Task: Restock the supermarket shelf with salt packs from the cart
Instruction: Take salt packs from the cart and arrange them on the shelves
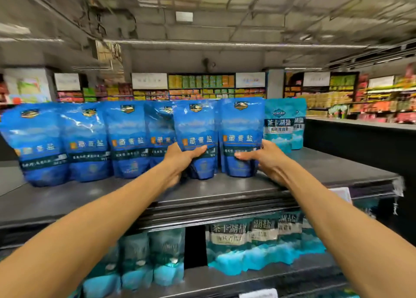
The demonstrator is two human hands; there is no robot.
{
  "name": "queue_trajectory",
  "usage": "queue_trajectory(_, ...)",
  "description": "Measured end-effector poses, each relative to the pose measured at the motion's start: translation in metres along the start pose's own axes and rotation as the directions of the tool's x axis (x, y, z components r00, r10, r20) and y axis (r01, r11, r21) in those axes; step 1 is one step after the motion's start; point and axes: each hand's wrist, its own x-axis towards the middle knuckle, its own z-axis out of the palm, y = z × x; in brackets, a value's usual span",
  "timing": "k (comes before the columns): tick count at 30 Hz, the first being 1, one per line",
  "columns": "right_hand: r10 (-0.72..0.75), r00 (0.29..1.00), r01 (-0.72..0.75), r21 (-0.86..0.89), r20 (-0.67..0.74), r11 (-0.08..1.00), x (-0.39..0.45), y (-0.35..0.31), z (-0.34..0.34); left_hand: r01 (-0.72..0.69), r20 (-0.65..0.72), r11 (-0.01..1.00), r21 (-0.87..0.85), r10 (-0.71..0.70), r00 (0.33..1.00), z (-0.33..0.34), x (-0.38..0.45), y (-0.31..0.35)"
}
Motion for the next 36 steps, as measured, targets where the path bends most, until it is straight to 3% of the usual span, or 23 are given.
queue_trajectory(4,0.065,0.998,-0.06,-0.19,0.021,0.98,0.003,0.006,-0.014,-0.061,0.163,0.875,0.479,-0.02,0.986,-0.022,0.015,0.0)
queue_trajectory(9,-0.002,1.0,0.008,-0.268,0.024,0.964,0.012,0.007,-0.014,-0.15,0.071,0.624,0.767,0.15,0.986,-0.021,0.012,0.003)
queue_trajectory(15,-0.061,0.998,0.05,-0.375,-0.017,0.926,0.036,0.015,-0.009,-0.174,0.07,0.482,0.859,0.227,0.971,-0.02,0.023,-0.002)
queue_trajectory(24,-0.017,1.0,0.023,-0.506,0.016,0.862,0.049,0.013,-0.006,-0.135,0.082,0.135,0.982,0.345,0.935,-0.014,0.022,0.0)
queue_trajectory(31,0.013,1.0,-0.008,-0.482,0.007,0.876,0.043,0.018,-0.011,-0.117,0.073,0.111,0.987,0.337,0.939,-0.016,0.015,-0.006)
queue_trajectory(36,0.089,0.991,-0.13,-0.542,-0.1,0.83,0.028,0.016,-0.025,-0.19,0.099,0.232,0.954,0.356,0.929,-0.026,0.007,-0.005)
